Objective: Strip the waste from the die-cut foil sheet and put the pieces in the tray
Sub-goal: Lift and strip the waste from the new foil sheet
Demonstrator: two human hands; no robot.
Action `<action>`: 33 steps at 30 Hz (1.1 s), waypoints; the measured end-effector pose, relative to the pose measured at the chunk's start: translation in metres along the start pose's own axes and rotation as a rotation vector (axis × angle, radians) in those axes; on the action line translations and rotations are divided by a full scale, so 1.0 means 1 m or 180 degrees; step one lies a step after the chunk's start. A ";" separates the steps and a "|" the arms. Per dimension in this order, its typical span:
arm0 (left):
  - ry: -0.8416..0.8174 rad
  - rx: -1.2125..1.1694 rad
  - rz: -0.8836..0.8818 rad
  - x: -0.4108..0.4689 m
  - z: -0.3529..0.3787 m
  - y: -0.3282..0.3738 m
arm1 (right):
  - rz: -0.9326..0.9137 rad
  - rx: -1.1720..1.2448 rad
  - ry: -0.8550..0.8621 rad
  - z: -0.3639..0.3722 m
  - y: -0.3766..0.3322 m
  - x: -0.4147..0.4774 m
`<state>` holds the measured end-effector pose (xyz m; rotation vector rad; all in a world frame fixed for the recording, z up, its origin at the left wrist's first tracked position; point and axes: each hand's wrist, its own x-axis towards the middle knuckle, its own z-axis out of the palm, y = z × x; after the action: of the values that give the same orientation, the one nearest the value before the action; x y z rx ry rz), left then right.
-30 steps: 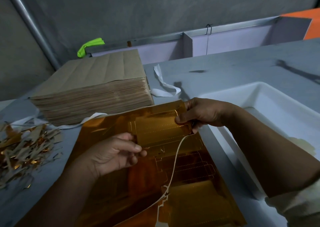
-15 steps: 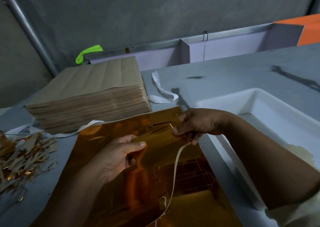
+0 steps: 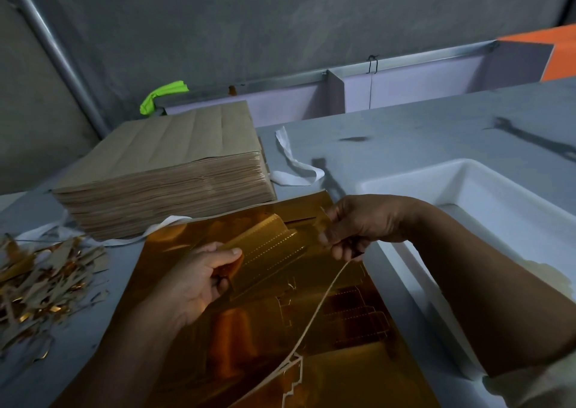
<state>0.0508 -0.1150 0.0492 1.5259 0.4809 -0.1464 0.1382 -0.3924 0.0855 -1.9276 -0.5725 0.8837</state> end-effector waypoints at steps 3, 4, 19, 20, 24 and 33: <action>0.0226 -0.0067 -0.0045 0.003 -0.005 0.000 | 0.0062 -0.0090 -0.0099 0.001 0.000 0.000; 0.0315 -0.0123 -0.0069 0.004 -0.007 0.000 | 0.0067 -0.0102 -0.0113 0.001 0.000 0.000; 0.1093 -0.0332 -0.0306 0.025 -0.029 0.013 | 0.0035 -0.0135 -0.0196 -0.001 0.002 0.002; 0.1112 -0.0281 -0.0320 0.027 -0.030 0.013 | 0.0037 -0.0132 -0.0199 -0.001 0.002 0.002; 0.1232 0.0055 -0.0321 0.032 -0.034 0.010 | 0.0064 -0.0114 -0.0210 -0.001 0.003 0.003; 0.1343 0.0992 -0.0151 0.028 -0.031 0.007 | 0.0122 -0.0147 -0.0280 -0.002 0.003 0.004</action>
<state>0.0722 -0.0789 0.0460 1.8605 0.8605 0.0715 0.1420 -0.3919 0.0822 -1.9544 -0.6144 0.9913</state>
